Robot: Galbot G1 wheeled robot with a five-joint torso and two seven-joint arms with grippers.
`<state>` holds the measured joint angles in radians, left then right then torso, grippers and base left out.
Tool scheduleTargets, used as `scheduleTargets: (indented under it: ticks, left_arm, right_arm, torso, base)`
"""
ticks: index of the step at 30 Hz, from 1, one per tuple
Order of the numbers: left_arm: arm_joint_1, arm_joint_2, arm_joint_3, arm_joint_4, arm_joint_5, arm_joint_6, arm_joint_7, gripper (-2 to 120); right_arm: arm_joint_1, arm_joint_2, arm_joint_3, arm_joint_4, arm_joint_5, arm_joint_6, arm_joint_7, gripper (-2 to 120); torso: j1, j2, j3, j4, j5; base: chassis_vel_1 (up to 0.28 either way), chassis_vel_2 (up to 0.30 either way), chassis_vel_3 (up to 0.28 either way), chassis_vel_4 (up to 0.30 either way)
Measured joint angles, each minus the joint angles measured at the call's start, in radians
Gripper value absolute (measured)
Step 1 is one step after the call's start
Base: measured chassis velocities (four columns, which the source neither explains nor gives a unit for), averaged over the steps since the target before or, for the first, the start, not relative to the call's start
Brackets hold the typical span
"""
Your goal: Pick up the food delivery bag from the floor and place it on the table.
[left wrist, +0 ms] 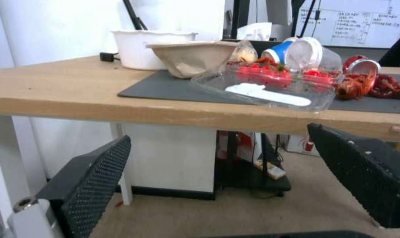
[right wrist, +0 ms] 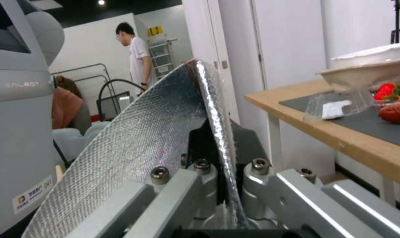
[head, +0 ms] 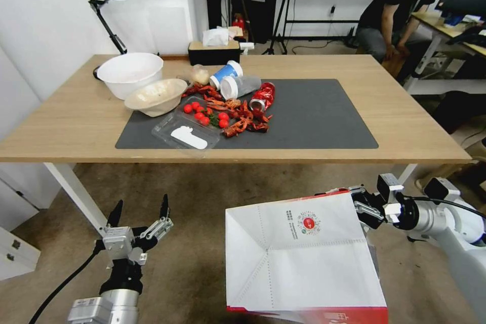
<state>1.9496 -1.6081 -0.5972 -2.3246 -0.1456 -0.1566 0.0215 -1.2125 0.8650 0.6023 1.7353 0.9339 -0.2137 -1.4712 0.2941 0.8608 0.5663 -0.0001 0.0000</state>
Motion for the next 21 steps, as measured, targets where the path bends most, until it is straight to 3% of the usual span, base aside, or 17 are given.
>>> scheduleTargets:
  ticks: [12, 21]
  left_arm:
    - [-0.002, 0.0, -0.001, 0.001, -0.002, 0.003, 0.001, 100]
    - [-0.003, 0.0, 0.0, 0.002, -0.003, 0.003, 0.001, 100]
  right_arm:
    - [-0.003, 0.002, 0.001, 0.002, -0.001, 0.0, 0.001, 0]
    - [-0.006, 0.003, 0.001, 0.002, -0.001, 0.0, 0.001, 0]
  torso:
    - [0.026, 0.062, 0.036, 0.0, 0.0001]
    - [0.034, 0.08, 0.046, -0.0001, 0.0]
  base:
    - [0.0, 0.0, 0.0, 0.0]
    - [0.0, 0.0, 0.0, 0.0]
